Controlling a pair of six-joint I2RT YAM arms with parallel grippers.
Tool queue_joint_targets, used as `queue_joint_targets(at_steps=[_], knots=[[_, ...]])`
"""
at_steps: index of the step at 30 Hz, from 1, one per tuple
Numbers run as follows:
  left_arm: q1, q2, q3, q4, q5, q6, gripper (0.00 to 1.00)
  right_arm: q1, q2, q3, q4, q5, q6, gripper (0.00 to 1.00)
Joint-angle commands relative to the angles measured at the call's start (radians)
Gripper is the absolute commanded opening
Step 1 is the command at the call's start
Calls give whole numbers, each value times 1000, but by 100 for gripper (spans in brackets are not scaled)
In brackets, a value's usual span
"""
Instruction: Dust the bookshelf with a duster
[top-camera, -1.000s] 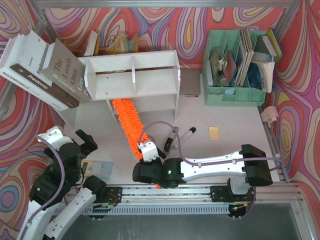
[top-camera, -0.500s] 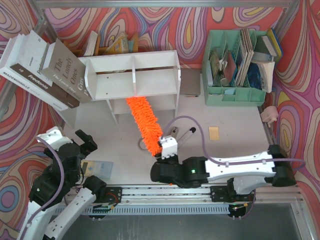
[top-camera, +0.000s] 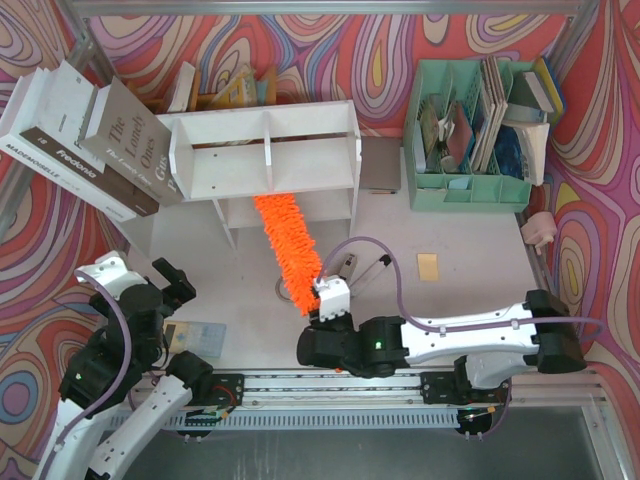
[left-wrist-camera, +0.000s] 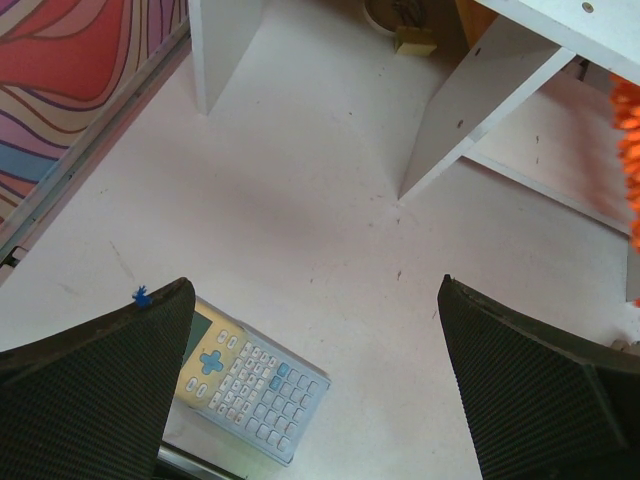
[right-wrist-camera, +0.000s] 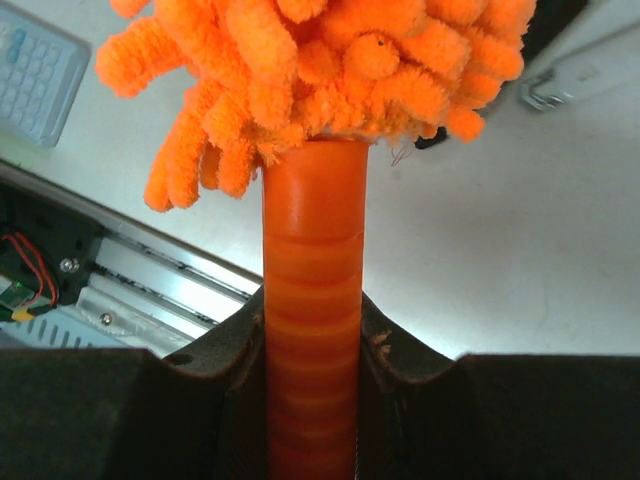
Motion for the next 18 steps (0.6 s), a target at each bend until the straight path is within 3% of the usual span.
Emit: queue_joint_targets(at_steps=[1, 7, 18], knots=[[-6, 1, 1, -15, -10, -2, 98, 6, 37, 50, 219, -18, -189, 0], [-6, 2, -2, -14, -8, -1, 98, 27, 83, 93, 256, -34, -259, 0], [-6, 0, -1, -16, -8, -1, 98, 31, -15, 43, -211, 205, 251, 0]])
